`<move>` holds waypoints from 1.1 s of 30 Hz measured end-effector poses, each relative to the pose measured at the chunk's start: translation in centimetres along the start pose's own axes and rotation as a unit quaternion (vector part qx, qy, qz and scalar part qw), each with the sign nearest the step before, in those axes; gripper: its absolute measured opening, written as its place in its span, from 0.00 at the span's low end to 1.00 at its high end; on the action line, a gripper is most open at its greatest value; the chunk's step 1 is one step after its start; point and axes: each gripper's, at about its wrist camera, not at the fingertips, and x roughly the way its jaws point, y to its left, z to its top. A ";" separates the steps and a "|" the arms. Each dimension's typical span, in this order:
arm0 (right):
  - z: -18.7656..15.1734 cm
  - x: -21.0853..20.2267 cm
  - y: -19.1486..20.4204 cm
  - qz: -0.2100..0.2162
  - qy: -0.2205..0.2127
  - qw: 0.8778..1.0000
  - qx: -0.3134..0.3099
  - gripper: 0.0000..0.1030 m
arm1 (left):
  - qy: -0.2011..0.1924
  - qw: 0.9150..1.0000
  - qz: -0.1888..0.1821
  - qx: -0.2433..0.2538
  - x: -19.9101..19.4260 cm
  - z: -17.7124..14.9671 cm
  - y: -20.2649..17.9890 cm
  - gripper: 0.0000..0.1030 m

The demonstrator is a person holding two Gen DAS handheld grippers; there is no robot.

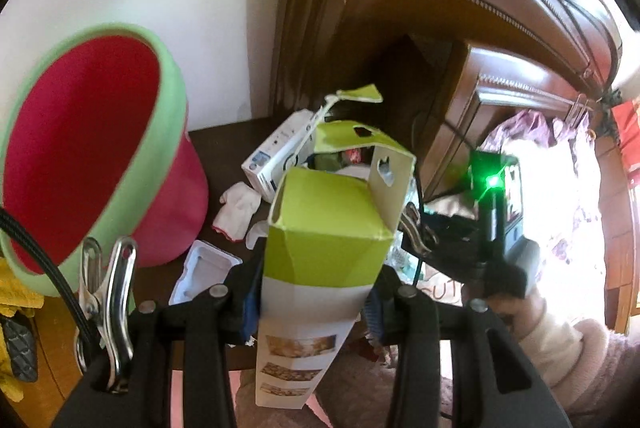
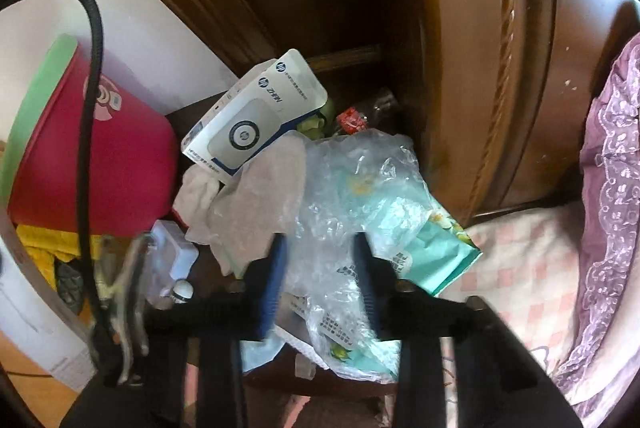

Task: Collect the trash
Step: 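Close the left gripper on the yellow-green carton and lift it, then raise the carton with the left gripper while the right gripper grasps the clear plastic bag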

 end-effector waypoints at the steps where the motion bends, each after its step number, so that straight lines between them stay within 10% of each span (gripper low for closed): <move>1: 0.0 -0.1 0.1 0.002 -0.003 1.000 -0.002 0.22 | -0.004 1.000 -0.002 -0.004 -0.4 0.0 0.1 0.42; 20: 0.0 -6.0 3.3 0.056 -0.065 0.996 -0.025 0.02 | -0.078 0.997 -0.018 -0.022 -7.6 0.6 2.0 0.42; 30: 0.0 -7.9 4.8 0.043 -0.085 0.994 -0.045 0.02 | -0.114 0.993 -0.009 -0.030 -10.5 1.1 3.4 0.42; 33: 0.0 -7.3 4.3 0.028 -0.083 0.996 -0.029 0.21 | -0.127 0.991 0.001 -0.038 -11.4 1.2 4.4 0.42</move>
